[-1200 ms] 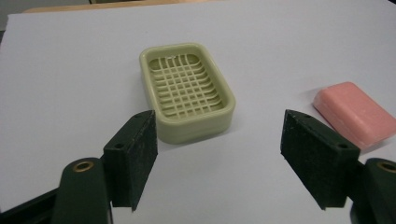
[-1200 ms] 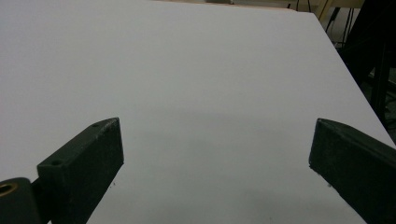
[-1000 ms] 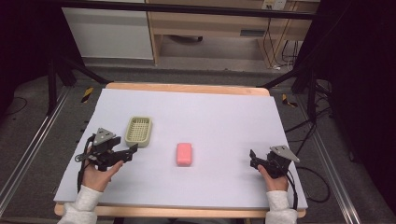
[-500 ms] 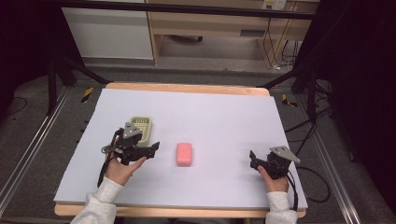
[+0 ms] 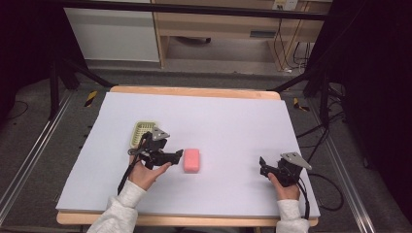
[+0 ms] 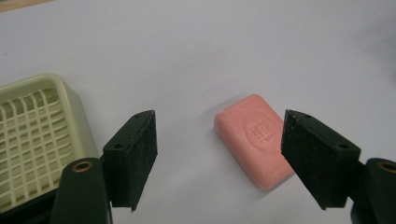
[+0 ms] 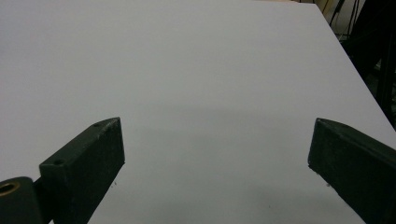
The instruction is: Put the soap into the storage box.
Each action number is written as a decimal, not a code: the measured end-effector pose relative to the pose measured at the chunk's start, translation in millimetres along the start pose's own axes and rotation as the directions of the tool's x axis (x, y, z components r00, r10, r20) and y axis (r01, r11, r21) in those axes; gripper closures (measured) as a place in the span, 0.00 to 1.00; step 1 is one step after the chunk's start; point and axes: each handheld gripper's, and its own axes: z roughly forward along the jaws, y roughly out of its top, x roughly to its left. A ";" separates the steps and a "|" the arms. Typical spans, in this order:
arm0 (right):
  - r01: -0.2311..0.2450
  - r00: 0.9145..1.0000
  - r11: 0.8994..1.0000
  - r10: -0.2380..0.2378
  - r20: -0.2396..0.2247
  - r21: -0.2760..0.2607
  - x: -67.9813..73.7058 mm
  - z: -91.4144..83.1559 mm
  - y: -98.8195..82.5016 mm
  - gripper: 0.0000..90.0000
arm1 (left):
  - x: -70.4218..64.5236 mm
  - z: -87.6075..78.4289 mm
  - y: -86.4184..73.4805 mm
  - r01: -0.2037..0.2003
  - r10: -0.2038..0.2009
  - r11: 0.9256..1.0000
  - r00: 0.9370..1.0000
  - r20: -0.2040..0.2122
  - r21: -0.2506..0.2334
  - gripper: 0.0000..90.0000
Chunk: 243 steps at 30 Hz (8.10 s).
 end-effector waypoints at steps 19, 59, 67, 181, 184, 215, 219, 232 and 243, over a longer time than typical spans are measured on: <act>0.008 1.000 1.000 -0.008 0.001 0.011 0.7 1.3 0.3 0.05 | -30.3 35.8 6.7 0.008 -0.009 0.995 1.000 0.008 0.098 0.31; 0.009 1.000 1.000 -0.009 0.001 0.021 1.1 2.2 0.5 0.05 | -40.9 81.7 -5.3 0.046 -0.043 0.967 0.999 -0.015 0.250 0.34; 0.012 1.000 1.000 -0.012 0.001 0.022 1.3 2.3 0.5 0.05 | -35.8 79.1 -6.6 0.028 -0.033 0.967 0.999 0.016 0.254 0.40; 0.004 1.000 0.999 -0.003 -0.010 0.036 0.3 3.9 0.9 0.05 | 94.1 23.6 40.2 0.178 -0.143 0.954 0.977 -0.156 0.240 0.41; 0.004 1.000 0.999 -0.003 -0.010 0.036 0.4 3.9 0.9 0.05 | 100.9 23.1 39.7 0.192 -0.155 0.952 0.974 -0.165 0.238 0.41; 0.003 1.000 0.999 -0.003 -0.011 0.041 -0.3 4.2 0.9 0.05 | 124.3 46.0 23.6 0.256 -0.192 0.932 0.949 -0.249 0.259 0.41; 0.003 1.000 0.999 -0.002 -0.011 0.040 0.1 4.1 0.9 0.05 | 126.2 48.4 20.4 0.264 -0.198 0.929 0.947 -0.254 0.259 0.41; 0.003 1.000 0.999 -0.002 -0.012 0.041 -0.1 4.2 0.9 0.05 | 128.6 53.8 13.4 0.286 -0.219 0.922 0.941 -0.258 0.261 0.41; 0.002 1.000 0.999 -0.002 -0.010 0.042 0.1 4.3 0.9 0.05 | 127.9 58.7 10.8 0.280 -0.208 0.921 0.941 -0.266 0.269 0.41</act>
